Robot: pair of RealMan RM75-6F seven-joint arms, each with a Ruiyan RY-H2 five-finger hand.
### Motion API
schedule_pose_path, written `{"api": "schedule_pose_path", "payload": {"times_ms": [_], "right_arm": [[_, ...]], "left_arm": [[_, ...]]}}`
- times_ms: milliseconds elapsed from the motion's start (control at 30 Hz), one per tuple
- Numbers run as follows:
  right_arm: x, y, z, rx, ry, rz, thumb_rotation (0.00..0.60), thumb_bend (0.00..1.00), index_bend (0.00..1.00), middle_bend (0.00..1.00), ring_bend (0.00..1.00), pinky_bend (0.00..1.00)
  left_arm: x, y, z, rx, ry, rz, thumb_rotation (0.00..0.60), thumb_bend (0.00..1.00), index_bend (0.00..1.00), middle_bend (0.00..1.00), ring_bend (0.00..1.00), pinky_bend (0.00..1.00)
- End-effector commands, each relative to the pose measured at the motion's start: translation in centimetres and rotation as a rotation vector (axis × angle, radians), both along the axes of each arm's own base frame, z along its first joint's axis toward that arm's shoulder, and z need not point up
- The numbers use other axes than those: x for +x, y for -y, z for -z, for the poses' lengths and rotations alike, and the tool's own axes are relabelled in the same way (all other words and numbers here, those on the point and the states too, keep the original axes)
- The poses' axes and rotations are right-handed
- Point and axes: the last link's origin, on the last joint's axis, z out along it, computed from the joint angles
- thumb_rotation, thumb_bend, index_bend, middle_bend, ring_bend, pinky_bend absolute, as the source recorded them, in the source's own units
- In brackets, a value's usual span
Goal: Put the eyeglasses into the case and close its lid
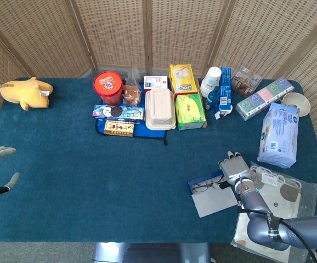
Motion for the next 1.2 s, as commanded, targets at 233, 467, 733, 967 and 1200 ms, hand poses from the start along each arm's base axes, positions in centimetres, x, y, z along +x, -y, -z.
{"api": "schedule_pose_path", "payload": {"times_ms": [233, 467, 733, 967, 1200], "right_arm": [[-0.2, -1.1, -0.6, -0.004, -0.001, 0.014, 0.241, 0.28, 0.27, 0.3, 0.05, 0.14], [-0.5, -2.4, -0.9, 0.006, 0.006, 0.025, 0.23, 0.28, 0.27, 0.3, 0.05, 0.14], [-0.1, -3.5, -0.8, 0.027, 0.014, 0.014, 0.229, 0.28, 0.27, 0.3, 0.05, 0.15], [0.0, -4.2, -0.8, 0.038, 0.015, 0.02, 0.227, 0.28, 0.28, 0.3, 0.05, 0.15], [0.8, -4.0, -1.2, 0.018, 0.043, -0.014, 0.228, 0.28, 0.28, 0.3, 0.05, 0.15]], "left_arm": [[0.0, -0.2, 0.2, -0.005, 0.003, 0.005, 0.6, 0.31, 0.23, 0.28, 0.19, 0.07], [0.0, -0.3, 0.4, -0.01, 0.005, 0.006, 0.6, 0.31, 0.23, 0.28, 0.19, 0.07], [0.0, -0.2, 0.3, -0.011, 0.005, 0.007, 0.6, 0.31, 0.23, 0.28, 0.19, 0.07], [-0.1, -0.2, 0.5, -0.016, 0.013, 0.006, 0.6, 0.31, 0.23, 0.28, 0.19, 0.07], [0.0, -0.3, 0.6, -0.021, 0.016, 0.013, 0.6, 0.31, 0.23, 0.28, 0.19, 0.07]]}}
